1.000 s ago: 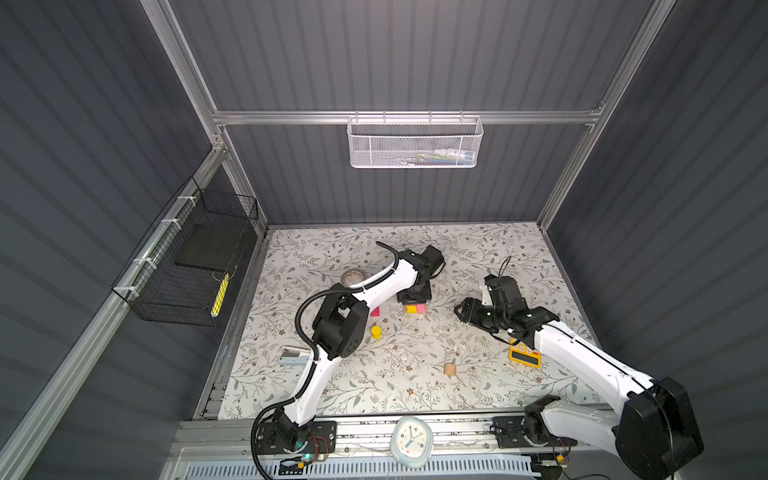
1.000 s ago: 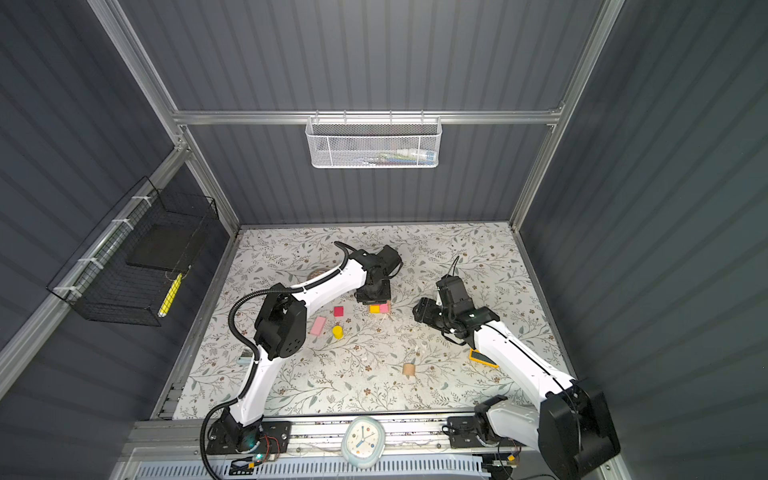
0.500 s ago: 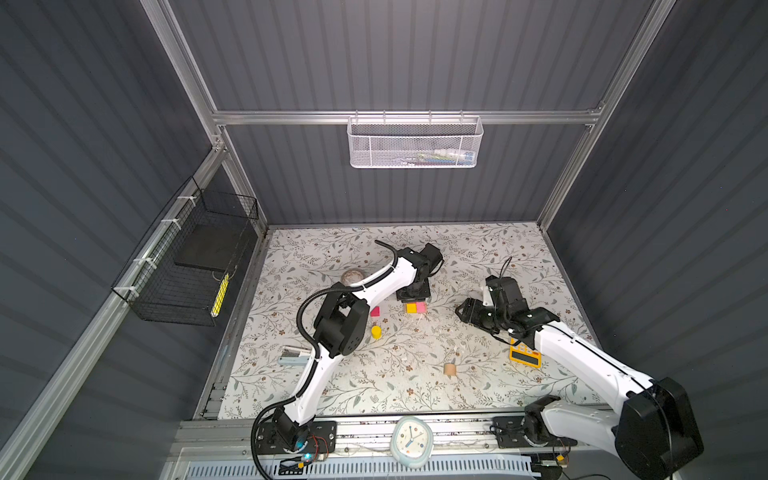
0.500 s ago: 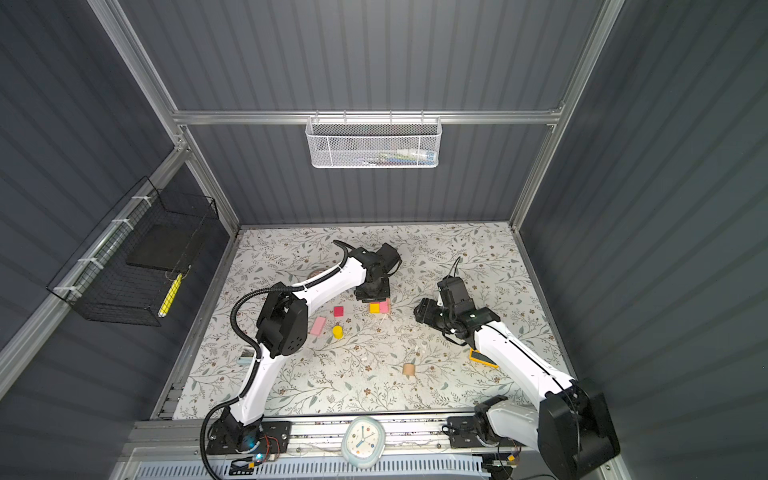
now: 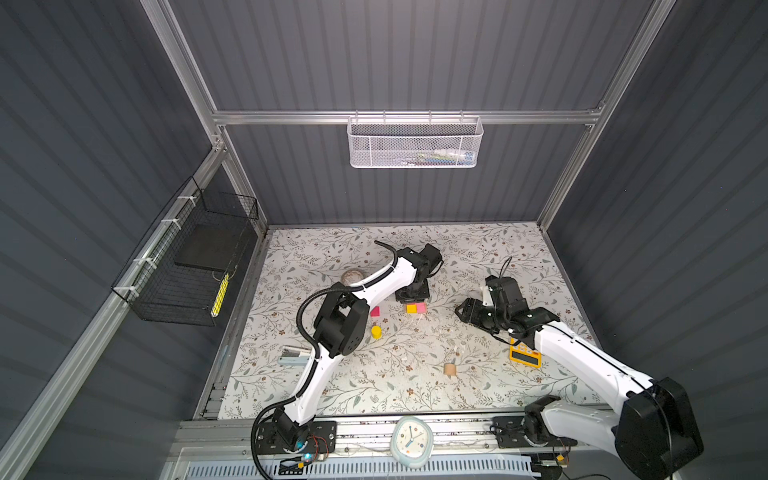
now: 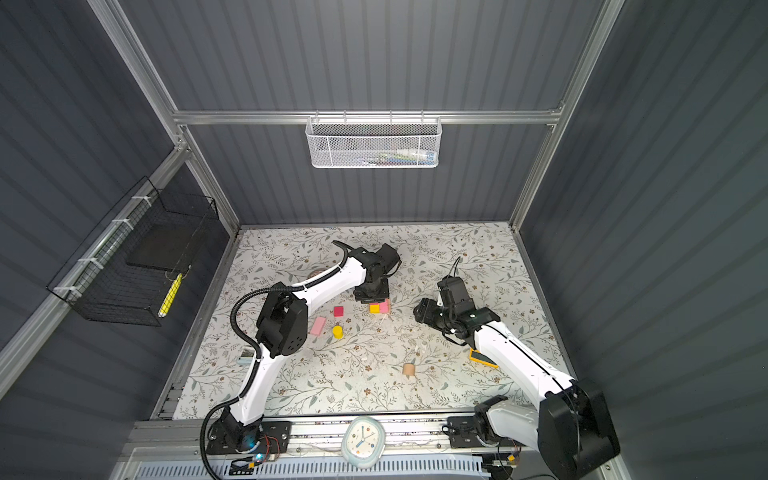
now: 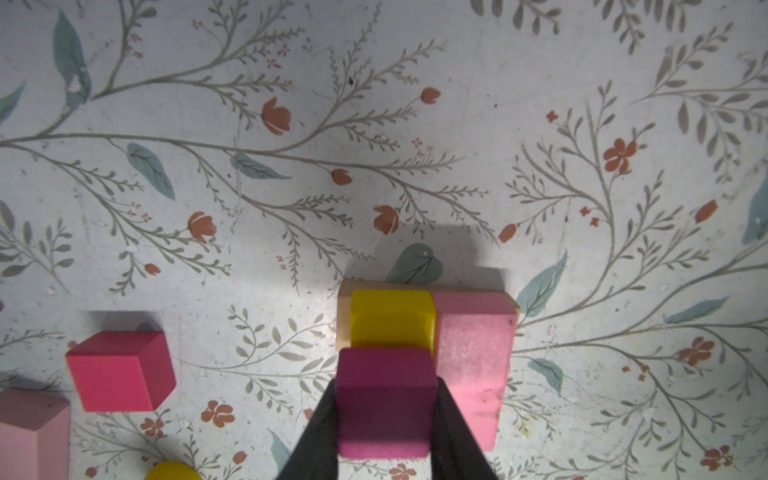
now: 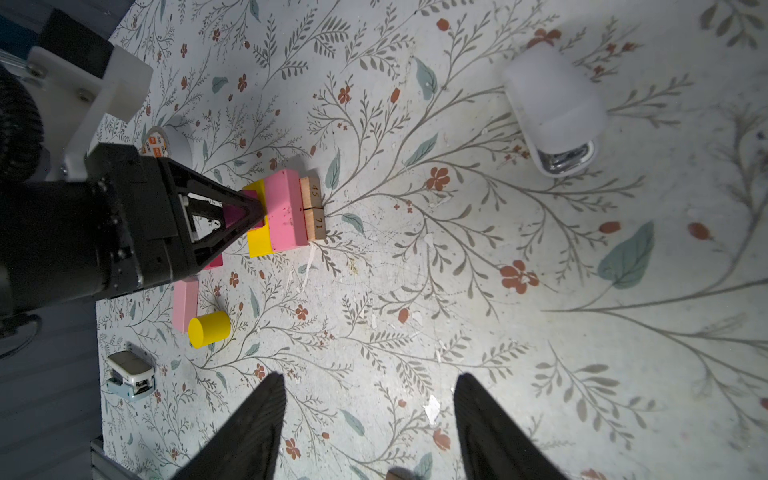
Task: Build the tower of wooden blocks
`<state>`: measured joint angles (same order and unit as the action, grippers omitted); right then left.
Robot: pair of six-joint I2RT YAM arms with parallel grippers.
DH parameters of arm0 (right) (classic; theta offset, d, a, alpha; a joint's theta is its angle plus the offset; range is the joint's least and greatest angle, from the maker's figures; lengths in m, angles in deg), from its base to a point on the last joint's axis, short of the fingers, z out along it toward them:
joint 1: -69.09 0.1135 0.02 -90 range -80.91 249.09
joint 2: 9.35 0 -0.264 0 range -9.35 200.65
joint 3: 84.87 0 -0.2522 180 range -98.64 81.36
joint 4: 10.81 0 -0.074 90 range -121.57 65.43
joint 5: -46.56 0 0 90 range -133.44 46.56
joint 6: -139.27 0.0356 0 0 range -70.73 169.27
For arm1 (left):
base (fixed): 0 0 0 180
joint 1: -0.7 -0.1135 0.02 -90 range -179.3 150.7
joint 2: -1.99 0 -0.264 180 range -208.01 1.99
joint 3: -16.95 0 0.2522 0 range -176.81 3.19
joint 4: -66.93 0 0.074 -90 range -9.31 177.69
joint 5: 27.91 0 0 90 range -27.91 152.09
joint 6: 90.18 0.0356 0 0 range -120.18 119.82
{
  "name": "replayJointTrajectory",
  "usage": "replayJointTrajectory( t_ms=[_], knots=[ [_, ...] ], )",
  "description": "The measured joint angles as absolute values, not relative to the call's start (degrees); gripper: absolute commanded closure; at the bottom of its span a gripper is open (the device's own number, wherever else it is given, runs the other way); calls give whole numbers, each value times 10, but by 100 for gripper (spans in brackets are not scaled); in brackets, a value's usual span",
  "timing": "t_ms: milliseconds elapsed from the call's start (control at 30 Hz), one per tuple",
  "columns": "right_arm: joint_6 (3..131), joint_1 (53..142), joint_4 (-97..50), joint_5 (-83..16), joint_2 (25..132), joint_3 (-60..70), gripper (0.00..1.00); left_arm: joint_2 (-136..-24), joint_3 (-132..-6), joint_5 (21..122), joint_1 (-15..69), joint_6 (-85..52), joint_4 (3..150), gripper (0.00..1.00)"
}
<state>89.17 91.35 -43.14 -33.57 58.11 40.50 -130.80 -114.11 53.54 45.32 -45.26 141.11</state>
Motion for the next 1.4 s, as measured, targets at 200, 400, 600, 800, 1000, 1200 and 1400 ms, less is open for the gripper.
replayJointTrajectory(
  t_ms=[200, 400, 600, 800, 1000, 1200, 1400],
  knots=[
    [893, 914, -430, -336, 584, 405, 34, -1308, -1141, 536, 453, -453, 1411, 90],
    [893, 914, -429, -335, 586, 405, 34, -1308, -1141, 537, 453, -453, 1411, 87],
    [893, 914, -429, -334, 586, 405, 34, -1308, -1141, 538, 453, -453, 1411, 84],
    [893, 914, -426, -334, 586, 407, 34, -1308, -1141, 542, 453, -453, 1411, 80],
    [893, 914, -424, -333, 586, 410, 34, -1308, -1141, 543, 453, -453, 1411, 76],
    [893, 914, -421, -333, 586, 411, 34, -1308, -1141, 545, 453, -453, 1411, 71],
    [893, 914, -420, -331, 588, 412, 34, -1308, -1141, 547, 453, -452, 1411, 68]
  ],
)
